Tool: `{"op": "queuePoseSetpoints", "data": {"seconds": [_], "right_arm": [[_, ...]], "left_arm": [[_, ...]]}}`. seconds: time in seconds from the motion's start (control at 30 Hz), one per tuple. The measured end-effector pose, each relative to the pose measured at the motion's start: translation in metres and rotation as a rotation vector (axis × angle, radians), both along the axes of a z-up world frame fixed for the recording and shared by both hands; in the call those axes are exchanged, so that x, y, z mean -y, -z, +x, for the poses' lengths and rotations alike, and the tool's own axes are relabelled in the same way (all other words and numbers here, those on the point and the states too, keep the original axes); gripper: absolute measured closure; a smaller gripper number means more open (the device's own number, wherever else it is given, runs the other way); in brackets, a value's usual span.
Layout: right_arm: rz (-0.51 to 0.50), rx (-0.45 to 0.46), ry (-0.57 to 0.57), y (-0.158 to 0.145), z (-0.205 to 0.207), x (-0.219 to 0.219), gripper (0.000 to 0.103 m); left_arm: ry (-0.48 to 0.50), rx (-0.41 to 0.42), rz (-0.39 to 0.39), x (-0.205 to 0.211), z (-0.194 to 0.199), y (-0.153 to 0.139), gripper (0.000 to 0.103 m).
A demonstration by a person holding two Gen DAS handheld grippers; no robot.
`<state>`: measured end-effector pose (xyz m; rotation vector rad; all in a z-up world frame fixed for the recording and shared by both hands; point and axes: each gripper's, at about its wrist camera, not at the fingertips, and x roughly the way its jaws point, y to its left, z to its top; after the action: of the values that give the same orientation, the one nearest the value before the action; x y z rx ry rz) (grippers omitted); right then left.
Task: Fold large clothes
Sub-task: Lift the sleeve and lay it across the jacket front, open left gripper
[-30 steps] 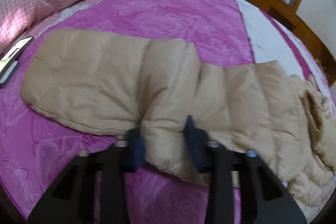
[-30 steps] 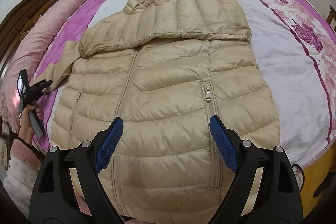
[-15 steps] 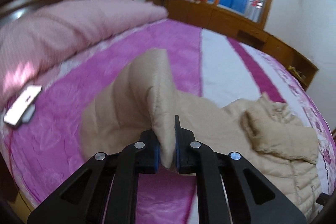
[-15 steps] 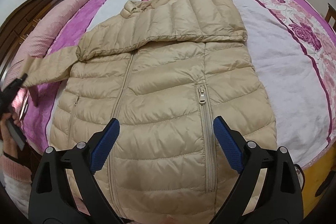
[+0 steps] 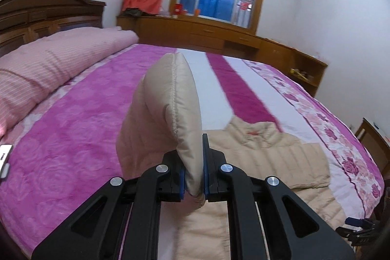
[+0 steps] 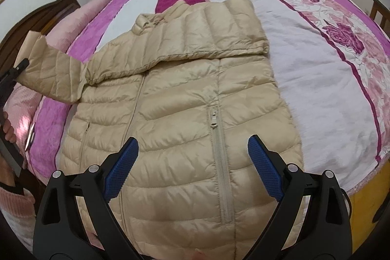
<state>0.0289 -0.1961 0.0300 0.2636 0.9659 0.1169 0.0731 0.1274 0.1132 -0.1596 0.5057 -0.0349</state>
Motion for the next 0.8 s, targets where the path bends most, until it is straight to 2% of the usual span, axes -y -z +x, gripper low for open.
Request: {"op": "queuePoseSetpoints", "data": {"seconds": [0.13, 0.27, 0.53, 0.8], "right_arm": [[0.008, 0.007, 0.02, -0.001, -0.002, 0.009, 0.012], [0.011, 0.002, 0.039, 0.003, -0.002, 0.017, 0.012], [0.037, 0.009, 0.1, 0.008, 0.002, 0.04, 0.012], [0.061, 0.002, 0.136, 0.016, 0.001, 0.063, 0.012]], "left_arm": [[0.057, -0.009, -0.005, 0.036, 0.012, 0.005, 0.092], [0.119, -0.054, 0.008, 0.075, 0.026, 0.023, 0.092], [0.22, -0.221, 0.081, 0.136, 0.058, 0.083, 0.092], [0.228, -0.349, 0.12, 0.152, 0.078, 0.133, 0.09]]}}
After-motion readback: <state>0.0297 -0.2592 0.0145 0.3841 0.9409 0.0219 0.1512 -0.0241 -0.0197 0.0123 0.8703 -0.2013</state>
